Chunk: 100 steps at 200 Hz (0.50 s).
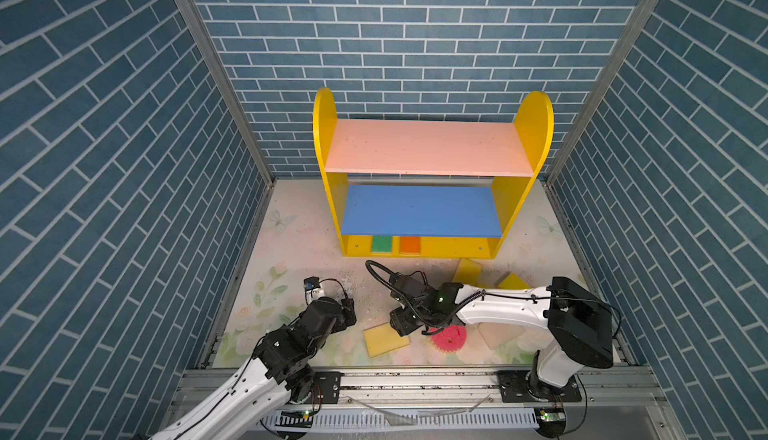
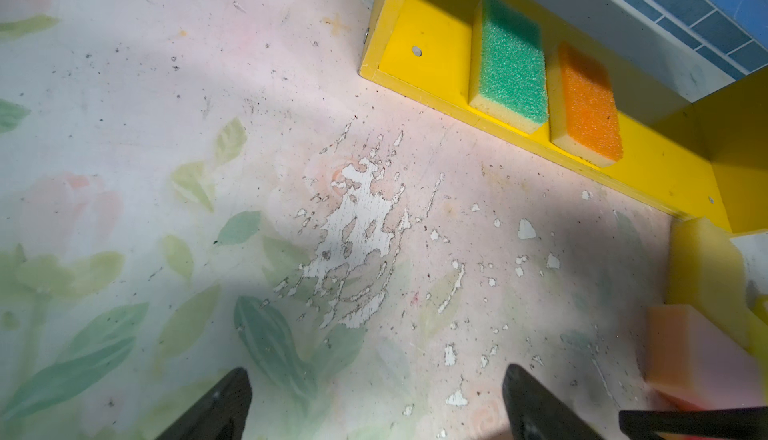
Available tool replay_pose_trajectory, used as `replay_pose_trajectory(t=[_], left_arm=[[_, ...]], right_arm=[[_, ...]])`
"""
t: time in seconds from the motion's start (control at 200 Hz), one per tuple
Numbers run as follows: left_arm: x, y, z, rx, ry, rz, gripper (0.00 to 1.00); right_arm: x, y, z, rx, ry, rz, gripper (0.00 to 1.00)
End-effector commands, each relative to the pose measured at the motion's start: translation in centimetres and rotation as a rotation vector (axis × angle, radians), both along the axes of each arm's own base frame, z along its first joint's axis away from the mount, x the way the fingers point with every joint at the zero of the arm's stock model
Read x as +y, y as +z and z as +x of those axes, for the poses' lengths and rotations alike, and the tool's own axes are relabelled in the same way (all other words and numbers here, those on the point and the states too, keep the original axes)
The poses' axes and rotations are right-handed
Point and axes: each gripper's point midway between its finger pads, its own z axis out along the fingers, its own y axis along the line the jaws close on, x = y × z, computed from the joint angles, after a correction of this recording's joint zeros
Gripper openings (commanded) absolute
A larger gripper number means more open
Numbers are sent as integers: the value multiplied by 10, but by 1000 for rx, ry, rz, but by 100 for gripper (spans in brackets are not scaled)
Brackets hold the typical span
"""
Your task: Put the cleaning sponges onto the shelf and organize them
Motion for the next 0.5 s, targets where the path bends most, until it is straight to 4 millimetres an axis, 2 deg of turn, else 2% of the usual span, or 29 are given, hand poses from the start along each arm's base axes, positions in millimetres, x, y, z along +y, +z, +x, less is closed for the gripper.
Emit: replay_pose_trajectory(t=[0.0,0.045,0.185,0.315,0.38,0.495], left_arm=[[-1,-3,4,-8,7,-3,96],[-1,-2,5,-10,7,0,96],[-7,0,10,-4,-1,-2,96],[-13,2,13,5,-23,0,95],[-15,5,14,8,-29,6,96],[-20,11,16,-3,-51,-5,96]], right_arm=[[-11,-27,-8,68,-26,-57,54],[-7,-29,-12,93,-11,-49,50],[-1,-32,-7,84,-16,-19,38],[1,-32,4,88,-61,24,13],[1,-25,12,64,-89,38,2],[-9,-6,32,-17,-145,50,0]])
